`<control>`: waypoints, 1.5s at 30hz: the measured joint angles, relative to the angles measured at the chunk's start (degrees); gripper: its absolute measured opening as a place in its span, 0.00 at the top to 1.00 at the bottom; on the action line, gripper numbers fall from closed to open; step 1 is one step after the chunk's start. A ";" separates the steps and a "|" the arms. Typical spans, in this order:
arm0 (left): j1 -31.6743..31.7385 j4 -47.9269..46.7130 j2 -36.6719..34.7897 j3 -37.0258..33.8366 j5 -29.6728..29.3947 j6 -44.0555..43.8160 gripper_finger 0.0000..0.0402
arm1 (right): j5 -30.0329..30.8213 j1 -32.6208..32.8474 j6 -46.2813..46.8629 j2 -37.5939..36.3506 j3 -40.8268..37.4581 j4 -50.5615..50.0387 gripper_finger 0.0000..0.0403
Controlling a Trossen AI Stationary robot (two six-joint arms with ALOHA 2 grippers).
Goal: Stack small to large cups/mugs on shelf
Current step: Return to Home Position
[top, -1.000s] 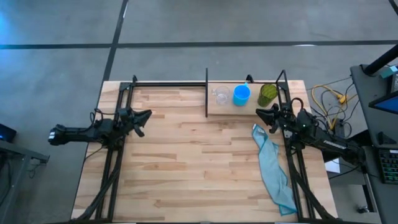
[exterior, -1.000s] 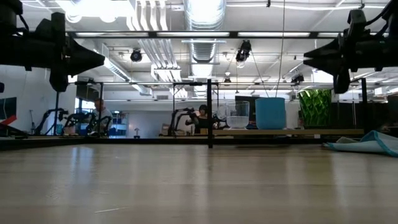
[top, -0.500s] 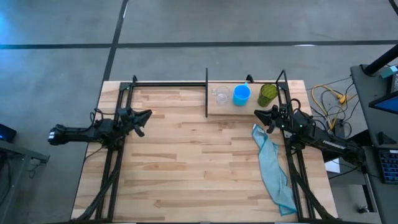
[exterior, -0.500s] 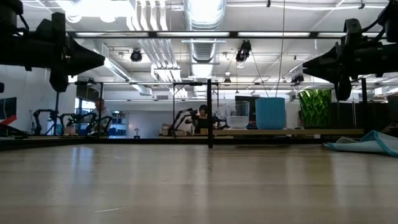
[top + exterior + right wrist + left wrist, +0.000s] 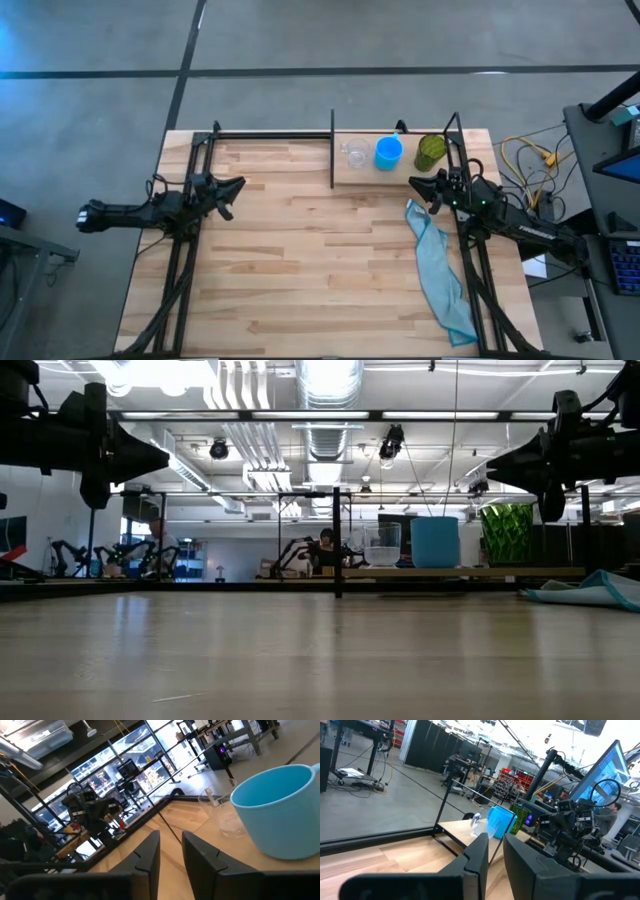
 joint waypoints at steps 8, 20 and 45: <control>0.00 0.05 0.00 -0.02 0.04 0.00 0.89 | -0.02 -0.01 0.00 0.00 0.00 0.01 0.82; 0.00 0.09 0.00 -0.02 0.09 0.00 0.89 | -0.02 -0.02 0.00 0.00 0.02 0.01 0.81; 0.00 0.05 0.00 -0.02 0.04 0.00 0.89 | -0.02 0.00 0.00 0.00 0.04 0.03 0.80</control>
